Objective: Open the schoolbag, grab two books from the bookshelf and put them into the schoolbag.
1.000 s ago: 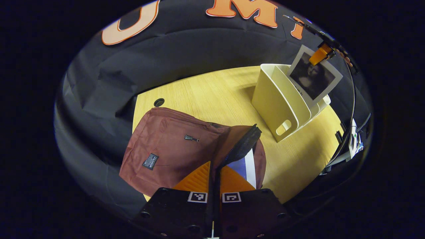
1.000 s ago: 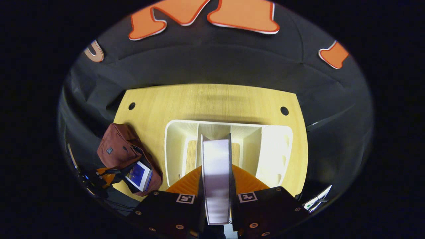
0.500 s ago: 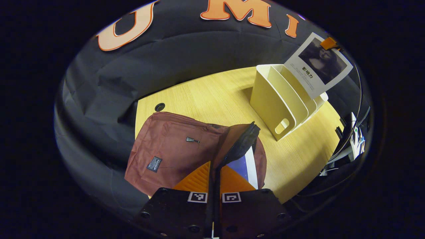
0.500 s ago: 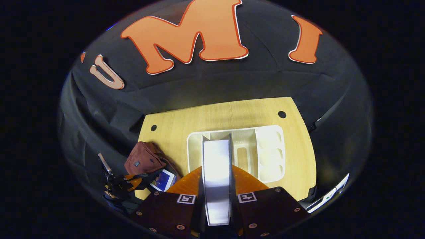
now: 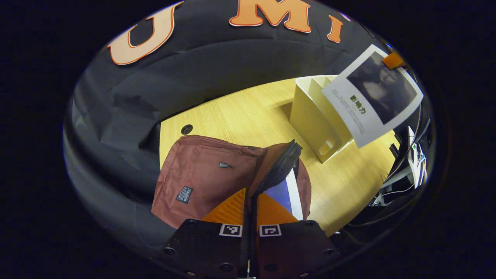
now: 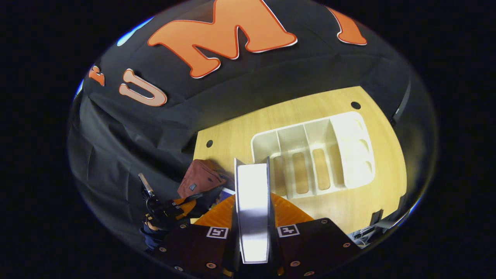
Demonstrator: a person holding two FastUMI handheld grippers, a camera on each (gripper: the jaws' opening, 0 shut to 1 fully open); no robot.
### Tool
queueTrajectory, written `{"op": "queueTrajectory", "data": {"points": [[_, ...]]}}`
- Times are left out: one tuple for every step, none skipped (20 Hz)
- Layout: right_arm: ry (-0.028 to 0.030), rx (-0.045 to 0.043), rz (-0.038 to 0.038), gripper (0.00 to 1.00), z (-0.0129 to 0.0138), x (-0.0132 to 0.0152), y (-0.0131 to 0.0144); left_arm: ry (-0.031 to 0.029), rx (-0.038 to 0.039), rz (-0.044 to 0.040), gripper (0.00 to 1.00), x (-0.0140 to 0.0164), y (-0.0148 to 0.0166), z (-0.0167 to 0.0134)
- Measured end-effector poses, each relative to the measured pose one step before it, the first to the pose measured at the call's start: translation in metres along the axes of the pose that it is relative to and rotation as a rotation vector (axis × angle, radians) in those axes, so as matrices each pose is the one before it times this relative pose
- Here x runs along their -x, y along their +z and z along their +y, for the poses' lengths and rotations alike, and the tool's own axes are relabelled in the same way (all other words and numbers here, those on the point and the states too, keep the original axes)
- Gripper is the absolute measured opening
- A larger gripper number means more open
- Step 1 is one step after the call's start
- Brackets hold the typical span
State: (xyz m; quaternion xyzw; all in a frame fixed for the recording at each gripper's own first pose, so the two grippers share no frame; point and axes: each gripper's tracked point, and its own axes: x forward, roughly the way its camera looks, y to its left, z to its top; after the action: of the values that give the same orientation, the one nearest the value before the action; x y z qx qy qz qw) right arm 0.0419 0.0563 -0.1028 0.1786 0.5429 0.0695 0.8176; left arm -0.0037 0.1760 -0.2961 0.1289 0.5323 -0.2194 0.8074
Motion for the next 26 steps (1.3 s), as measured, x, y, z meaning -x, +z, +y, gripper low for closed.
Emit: {"op": "queueTrajectory", "data": {"points": [[0.01385,-0.00918,0.00908,0.31,0.00399,-0.00585,-0.00699,0.00086,0.00057,-0.00281,0.02,0.00203,0.00085,-0.00002],[0.0165,-0.01024,0.01882,0.31,0.00439,-0.00598,-0.0086,-0.00177,0.00256,-0.00203,0.02,0.0005,-0.00094,-0.00031],[0.01984,-0.01032,0.0134,0.31,0.00595,-0.00571,-0.00786,-0.00557,0.004,-0.00477,0.02,0.00059,0.00028,-0.00141],[0.01874,-0.00509,0.00911,0.31,0.00456,-0.00585,-0.00585,-0.00193,0.00279,-0.00279,0.02,0.00228,-0.00004,-0.00038],[0.0104,-0.00848,0.00404,0.31,0.00354,-0.00558,-0.00323,-0.00157,0.00354,-0.00231,0.02,0.00167,0.00023,-0.00006],[0.00828,-0.0011,0.00203,0.31,0.00383,-0.00624,-0.0036,-0.00094,0.00255,-0.00304,0.02,0.00187,-0.00081,0.00077],[0.00656,-0.0028,-0.00198,0.31,0.00282,-0.00577,-0.00418,0.00083,0.00278,-0.00358,0.02,0.00259,0.00129,0.00096],[0.00833,-0.00413,-0.00108,0.31,0.00341,-0.00563,-0.00426,0.00034,0.00357,-0.00348,0.02,0.00143,0.00151,0.00056],[0.01125,-0.00841,-0.00248,0.31,0.005,-0.00516,-0.00515,-0.0001,0.00417,-0.00378,0.02,0.0021,0.00069,-0.00049],[0.01462,-0.01135,-0.00006,0.31,0.00451,-0.00723,-0.00427,-0.00059,0.00422,-0.00299,0.02,0.00221,0.00034,0.00084],[0.01416,-0.01793,0.00891,0.31,0.00394,-0.00754,-0.00773,-0.00252,0.00559,-0.00186,0.02,0.00147,0.00136,-0.00076],[0.01709,-0.02572,0.01606,0.3,0.00419,-0.00844,-0.00718,-0.00461,0.00812,-0.00445,0.02,0.00285,0.00126,-0.00025],[0.01732,-0.02224,0.01044,0.3,0.00151,-0.01037,-0.00527,-0.00459,0.00485,-0.0046,0.02,0.00247,0.00201,-0.00147],[0.00821,-0.01925,0.0044,0.3,-0.00059,-0.00976,-0.00585,0.00163,0.00406,-0.00553,0.02,0.00278,0.00166,0.00148],[0.00128,-0.01357,0.00336,0.31,-0.00165,-0.00971,-0.00581,0.00271,0.00207,-0.00513,0.02,0.00255,0.00291,0.00067],[0.00288,-0.01232,-0.00216,0.3,-0.00157,-0.00948,-0.00442,0.00232,0.00338,-0.00392,0.02,0.00361,0.00259,0.0018],[0.01614,-0.0109,-0.00218,0.3,0.00083,-0.00821,-0.00536,0.00188,0.00168,-0.00606,0.02,0.0023,0.0018,0.00143],[0.0164,-0.01337,0.0003,0.31,0.00297,-0.00899,-0.00433,0.00008,0.00383,-0.00476,0.02,0.00239,0.00117,0.0006],[0.02667,-0.02172,-0.00047,0.3,0.00691,-0.00794,-0.00434,-0.00163,0.00357,-0.00444,0.02,0.00141,0.00061,-0.00089],[0.02914,-0.01439,0.00225,0.31,0.00325,-0.00685,-0.00409,0.00216,-0.00083,-0.00646,0.02,0.00236,0.00137,-0.0002],[0.01283,-0.00518,-0.00309,0.3,0.00139,-0.00849,-0.003,0.00067,0.00033,-0.0048,0.02,0.00239,0.00084,-0.00141],[0.00382,0.00782,-0.00971,0.3,-0.00069,-0.00805,-0.00208,-0.00018,-0.00208,-0.00298,0.02,0.00109,0.00088,-0.00149],[0.00026,0.00943,-0.01455,0.3,-0.00024,-0.00371,-0.00343,0.00108,-0.00631,-0.00329,0.02,0.00054,0.00102,-0.0009],[-0.0007,0.00025,-0.0094,0.3,-0.00111,-0.00697,-0.0047,-0.00055,-0.00209,-0.00006,0.02,0.00108,-0.00061,0.00065],[0.01151,-0.00152,-0.00607,0.3,0.00222,-0.00879,-0.00242,-0.00283,-0.0003,-0.003,0.02,-0.00011,0.00045,-0.00033],[0.00539,-0.00353,-0.00105,0.3,0.00134,-0.00939,-0.00351,-0.00374,-0.00039,-0.00402,0.02,0.0014,0.00055,-0.0008]]}}
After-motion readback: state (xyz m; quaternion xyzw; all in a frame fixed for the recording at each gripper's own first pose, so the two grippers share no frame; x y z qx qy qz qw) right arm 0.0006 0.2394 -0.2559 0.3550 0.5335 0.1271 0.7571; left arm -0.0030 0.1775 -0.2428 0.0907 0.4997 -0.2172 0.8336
